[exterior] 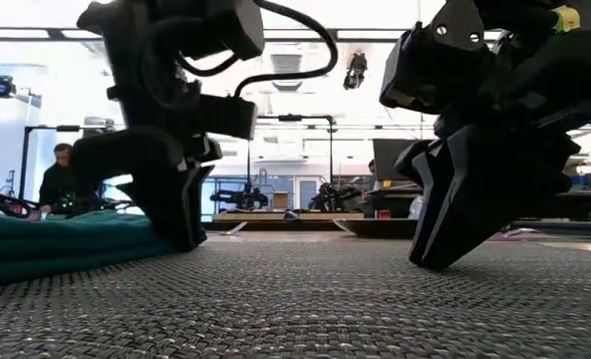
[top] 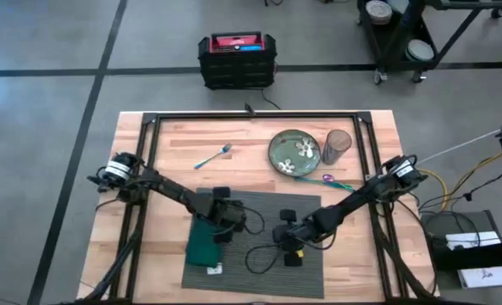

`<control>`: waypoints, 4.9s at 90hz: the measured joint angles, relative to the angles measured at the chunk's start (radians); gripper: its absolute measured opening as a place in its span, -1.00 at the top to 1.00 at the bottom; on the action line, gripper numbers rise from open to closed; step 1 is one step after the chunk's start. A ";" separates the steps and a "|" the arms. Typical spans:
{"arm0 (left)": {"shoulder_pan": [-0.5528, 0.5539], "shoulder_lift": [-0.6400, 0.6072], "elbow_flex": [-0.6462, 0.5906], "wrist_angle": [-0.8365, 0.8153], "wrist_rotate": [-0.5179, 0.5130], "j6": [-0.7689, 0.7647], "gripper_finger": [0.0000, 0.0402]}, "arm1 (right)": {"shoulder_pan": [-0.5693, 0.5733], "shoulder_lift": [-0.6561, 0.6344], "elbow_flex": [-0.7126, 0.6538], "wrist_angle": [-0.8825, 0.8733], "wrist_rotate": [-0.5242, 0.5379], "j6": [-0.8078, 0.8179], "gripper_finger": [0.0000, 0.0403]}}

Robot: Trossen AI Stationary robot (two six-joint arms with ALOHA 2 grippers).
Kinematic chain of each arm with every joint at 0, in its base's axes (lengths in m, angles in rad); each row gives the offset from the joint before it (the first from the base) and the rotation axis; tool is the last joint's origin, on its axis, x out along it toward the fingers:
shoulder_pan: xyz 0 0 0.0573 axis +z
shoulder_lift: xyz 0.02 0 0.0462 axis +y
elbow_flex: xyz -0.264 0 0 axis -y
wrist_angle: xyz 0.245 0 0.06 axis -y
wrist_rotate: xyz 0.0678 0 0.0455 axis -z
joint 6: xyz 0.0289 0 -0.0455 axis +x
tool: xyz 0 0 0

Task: Set table place
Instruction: Put the green napkin on the gray place mat, then adjust the gray place mat, then put the iridescent blue fork on top of the green napkin

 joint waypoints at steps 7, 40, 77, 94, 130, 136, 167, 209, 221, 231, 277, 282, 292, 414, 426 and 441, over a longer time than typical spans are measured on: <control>0.000 -0.007 -0.001 -0.004 0.000 -0.009 0.42 | 0.000 0.000 0.000 -0.002 0.002 0.000 0.69; -0.003 -0.109 0.003 -0.037 0.008 -0.046 0.42 | -0.003 -0.028 0.006 -0.051 -0.016 0.001 0.80; -0.219 -0.213 0.016 0.039 0.005 -0.236 0.42 | 0.088 -0.175 0.026 -0.236 -0.030 0.139 0.76; -0.309 -0.213 0.006 0.045 -0.057 -0.350 0.42 | 0.117 -0.108 -0.013 -0.237 -0.027 0.163 0.80; -0.339 -0.213 0.006 0.050 -0.076 -0.397 0.42 | 0.038 -0.097 -0.020 -0.308 0.048 0.104 0.90; -0.339 -0.213 0.006 0.047 -0.076 -0.397 0.42 | 0.036 -0.099 -0.020 -0.309 0.045 0.104 0.90; -0.326 -0.268 0.006 -0.072 -0.074 -0.582 0.42 | 0.036 -0.104 0.053 -0.371 0.042 0.082 0.91; -0.310 -0.261 -0.284 0.059 -0.020 -0.618 0.42 | 0.009 -0.066 0.015 -0.351 0.056 0.090 0.93; -0.303 -0.266 -0.343 0.085 -0.038 -0.620 0.42 | 0.008 -0.063 0.015 -0.341 0.056 0.119 0.93; -0.302 -0.269 -0.360 0.104 -0.050 -0.620 0.42 | 0.008 -0.062 0.015 -0.340 0.056 0.119 0.93; -0.294 -0.416 -0.233 0.014 -0.105 -0.513 0.42 | -0.002 -0.144 0.078 -0.449 0.043 0.080 0.93; -0.278 -0.444 -0.201 -0.028 -0.140 -0.503 0.42 | -0.007 -0.164 0.080 -0.454 0.046 0.064 0.93; -0.168 -0.502 -0.143 -0.123 -0.184 -0.476 0.42 | -0.030 -0.197 0.072 -0.438 0.101 0.042 0.93; 0.825 -0.101 -0.150 0.147 0.183 0.384 0.75 | -0.106 -0.130 -0.114 -0.033 0.154 0.097 0.93; 0.824 -0.101 -0.150 0.146 0.190 0.386 0.96 | -0.103 -0.130 -0.114 -0.032 0.154 0.095 0.93; 0.815 -0.119 -0.143 0.117 0.175 0.359 0.99 | -0.101 -0.130 -0.116 -0.034 0.154 0.094 0.93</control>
